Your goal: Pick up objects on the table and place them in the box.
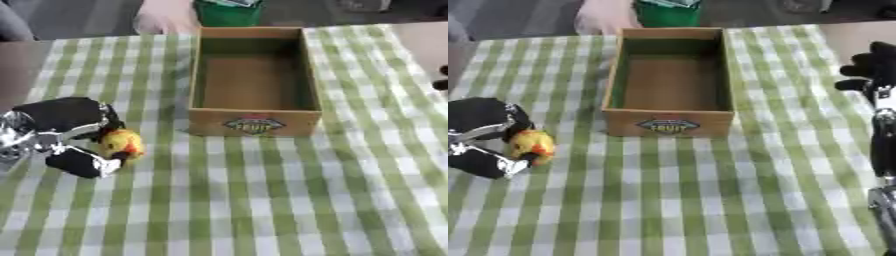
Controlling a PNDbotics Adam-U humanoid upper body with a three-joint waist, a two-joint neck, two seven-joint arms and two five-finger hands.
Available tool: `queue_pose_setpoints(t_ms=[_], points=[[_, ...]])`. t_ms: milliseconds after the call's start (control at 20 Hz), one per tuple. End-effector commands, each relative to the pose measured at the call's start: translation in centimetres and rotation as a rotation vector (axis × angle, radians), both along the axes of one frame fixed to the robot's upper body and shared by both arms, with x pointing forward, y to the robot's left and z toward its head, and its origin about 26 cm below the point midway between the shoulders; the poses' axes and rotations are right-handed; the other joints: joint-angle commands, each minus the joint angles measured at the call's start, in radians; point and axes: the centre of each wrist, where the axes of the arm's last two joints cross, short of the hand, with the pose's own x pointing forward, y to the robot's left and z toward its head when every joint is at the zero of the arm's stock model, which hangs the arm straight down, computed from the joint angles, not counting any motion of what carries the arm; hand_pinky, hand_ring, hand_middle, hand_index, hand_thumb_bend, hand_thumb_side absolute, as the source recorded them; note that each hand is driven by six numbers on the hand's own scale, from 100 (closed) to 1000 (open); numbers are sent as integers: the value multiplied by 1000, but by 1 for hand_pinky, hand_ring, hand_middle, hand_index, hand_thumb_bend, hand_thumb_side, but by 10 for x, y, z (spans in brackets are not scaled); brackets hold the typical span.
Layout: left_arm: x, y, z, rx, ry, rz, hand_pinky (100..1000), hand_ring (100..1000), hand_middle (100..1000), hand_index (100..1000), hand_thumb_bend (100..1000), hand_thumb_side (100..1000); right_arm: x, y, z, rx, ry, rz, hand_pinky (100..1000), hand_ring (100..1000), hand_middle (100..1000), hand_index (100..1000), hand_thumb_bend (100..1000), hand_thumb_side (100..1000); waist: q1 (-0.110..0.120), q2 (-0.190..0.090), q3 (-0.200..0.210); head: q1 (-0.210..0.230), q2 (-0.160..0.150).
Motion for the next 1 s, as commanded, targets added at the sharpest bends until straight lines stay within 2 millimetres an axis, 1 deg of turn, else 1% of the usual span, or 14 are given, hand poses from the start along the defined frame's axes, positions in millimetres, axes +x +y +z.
queue_pose_setpoints(t_ms=[50, 250, 550, 800, 1000], points=[[-3, 7, 29, -27, -130, 21, 326, 462, 385, 629, 100, 536, -1, -1, 9, -21, -32, 6, 592, 665, 647, 787, 100, 603, -1, -15, 1, 1, -14], [3, 5, 40, -49, -213, 31, 330, 464, 389, 626, 100, 535, 0, -1, 11, -25, -38, 9, 592, 665, 647, 786, 100, 603, 3, -16, -6, 7, -16], [26, 3, 49, -74, -284, 91, 328, 463, 397, 617, 100, 534, 1, -1, 14, -27, -46, 19, 592, 665, 647, 785, 100, 601, 12, -19, -25, 20, -22], [46, -9, 66, -158, -378, 129, 319, 456, 388, 612, 100, 538, 2, 1, 15, -24, -52, 28, 592, 665, 647, 785, 100, 601, 11, -15, -41, 30, -28], [52, -23, 88, -243, -488, 137, 327, 449, 379, 603, 100, 543, 3, 3, 18, -24, -60, 43, 592, 666, 647, 785, 100, 601, 13, -12, -57, 46, -30]])
